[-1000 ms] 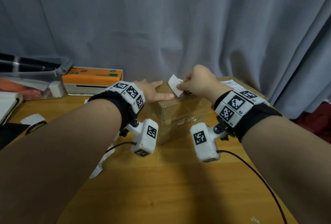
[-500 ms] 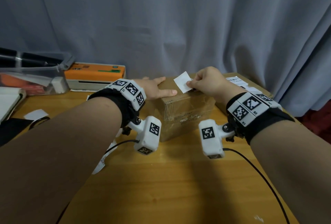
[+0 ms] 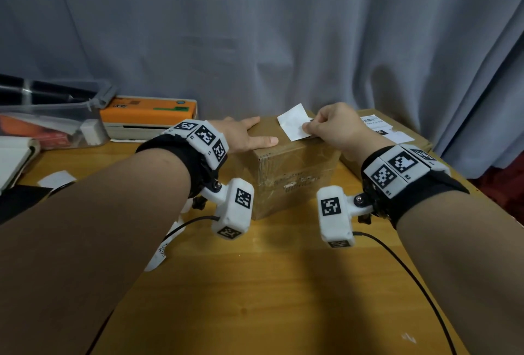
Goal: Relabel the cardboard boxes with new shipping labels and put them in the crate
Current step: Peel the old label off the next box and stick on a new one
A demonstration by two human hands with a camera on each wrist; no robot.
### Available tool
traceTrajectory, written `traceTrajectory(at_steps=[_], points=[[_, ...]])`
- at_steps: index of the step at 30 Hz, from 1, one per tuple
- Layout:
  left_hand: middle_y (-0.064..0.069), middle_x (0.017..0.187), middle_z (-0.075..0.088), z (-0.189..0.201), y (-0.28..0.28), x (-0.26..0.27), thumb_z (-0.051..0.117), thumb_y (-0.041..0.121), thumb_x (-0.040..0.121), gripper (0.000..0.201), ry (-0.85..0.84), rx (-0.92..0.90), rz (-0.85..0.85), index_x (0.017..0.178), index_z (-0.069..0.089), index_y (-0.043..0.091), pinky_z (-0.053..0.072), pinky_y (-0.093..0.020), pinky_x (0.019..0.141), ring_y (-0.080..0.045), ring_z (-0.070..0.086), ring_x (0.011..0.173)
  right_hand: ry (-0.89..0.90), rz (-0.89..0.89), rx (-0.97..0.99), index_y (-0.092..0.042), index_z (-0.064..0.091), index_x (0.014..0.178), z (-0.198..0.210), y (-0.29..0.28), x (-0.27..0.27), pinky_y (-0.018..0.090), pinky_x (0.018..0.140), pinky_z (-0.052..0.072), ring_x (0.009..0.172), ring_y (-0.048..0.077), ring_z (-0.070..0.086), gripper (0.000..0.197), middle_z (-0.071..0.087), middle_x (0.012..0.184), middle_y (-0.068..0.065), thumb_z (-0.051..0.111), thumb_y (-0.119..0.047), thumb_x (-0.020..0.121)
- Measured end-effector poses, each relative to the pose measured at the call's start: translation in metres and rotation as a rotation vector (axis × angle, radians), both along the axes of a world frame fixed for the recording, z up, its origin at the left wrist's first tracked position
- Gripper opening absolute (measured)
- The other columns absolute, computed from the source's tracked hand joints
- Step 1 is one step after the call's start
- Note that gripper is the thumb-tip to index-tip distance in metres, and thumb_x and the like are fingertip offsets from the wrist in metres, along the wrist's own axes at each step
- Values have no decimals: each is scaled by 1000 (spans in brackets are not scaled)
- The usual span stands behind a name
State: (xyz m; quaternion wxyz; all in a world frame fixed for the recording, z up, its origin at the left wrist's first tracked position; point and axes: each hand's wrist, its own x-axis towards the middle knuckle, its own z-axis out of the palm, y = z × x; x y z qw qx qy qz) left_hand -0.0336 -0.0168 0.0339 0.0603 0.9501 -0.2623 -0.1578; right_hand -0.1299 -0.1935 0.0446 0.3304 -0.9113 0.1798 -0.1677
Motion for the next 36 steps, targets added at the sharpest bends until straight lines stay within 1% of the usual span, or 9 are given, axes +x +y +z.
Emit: traceTrajectory(at_steps=[4, 8, 21, 24, 28, 30, 32, 34, 36], points=[[-13, 156, 13, 0, 0, 0, 29, 85, 70, 93, -8, 13, -1, 148, 1, 42, 24, -47, 113, -35, 23, 141, -27, -16, 6, -11, 54, 68, -3, -1, -1, 21, 52, 34, 63, 10, 46, 24, 50, 67, 0, 65, -20, 87], [-14, 156, 13, 1, -1, -2, 29, 83, 73, 90, -14, 20, 0, 148, 0, 42, 24, -45, 112, -36, 24, 140, -61, -36, 48, -11, 53, 69, -6, -3, -1, 21, 54, 36, 67, 12, 49, 23, 53, 70, 1, 64, -20, 87], [-13, 157, 11, 1, 0, -1, 30, 83, 72, 91, 8, 4, 5, 148, 1, 42, 22, -46, 112, -35, 21, 142, -110, -84, 80, -15, 44, 57, -7, -12, 0, 24, 51, 35, 58, 13, 44, 34, 47, 60, 0, 65, -16, 84], [-13, 157, 12, 1, 0, -1, 30, 85, 70, 93, 9, 2, -1, 148, 2, 42, 21, -46, 114, -34, 19, 142, -116, -83, 94, -15, 45, 57, -7, -13, 0, 25, 53, 37, 58, 14, 44, 34, 48, 61, 1, 66, -16, 84], [-12, 157, 12, 3, 1, -3, 30, 84, 70, 92, 16, 10, -3, 148, 1, 43, 22, -47, 113, -34, 20, 142, -150, -102, 185, -15, 45, 56, -7, -18, 0, 27, 57, 38, 58, 14, 44, 33, 47, 60, 2, 66, -13, 83], [-12, 157, 11, 4, 2, -3, 30, 83, 72, 91, 18, 6, -4, 148, 1, 43, 21, -47, 113, -34, 20, 142, -213, -162, 260, -16, 45, 55, -6, -29, -2, 30, 57, 41, 57, 17, 46, 34, 47, 57, 4, 65, -9, 81], [-12, 157, 11, 5, 3, -4, 31, 81, 74, 89, 23, 0, -6, 148, 1, 42, 21, -46, 113, -34, 20, 142, -237, -189, 331, -16, 44, 55, -6, -42, -8, 32, 59, 47, 59, 19, 50, 35, 49, 59, 6, 67, -10, 82], [-12, 157, 10, 5, 2, -5, 32, 80, 75, 88, 25, -5, -11, 148, 2, 41, 21, -45, 113, -34, 20, 142, -269, -161, 410, -15, 45, 57, -9, -49, -14, 31, 65, 54, 63, 22, 56, 35, 50, 61, 7, 67, -11, 84], [-12, 157, 9, 5, 2, -6, 33, 79, 75, 88, 25, -7, -15, 148, 2, 40, 20, -45, 113, -33, 19, 142, -315, -123, 411, -16, 48, 58, -11, -48, -16, 30, 67, 54, 64, 20, 60, 33, 54, 59, 4, 67, -13, 85]])
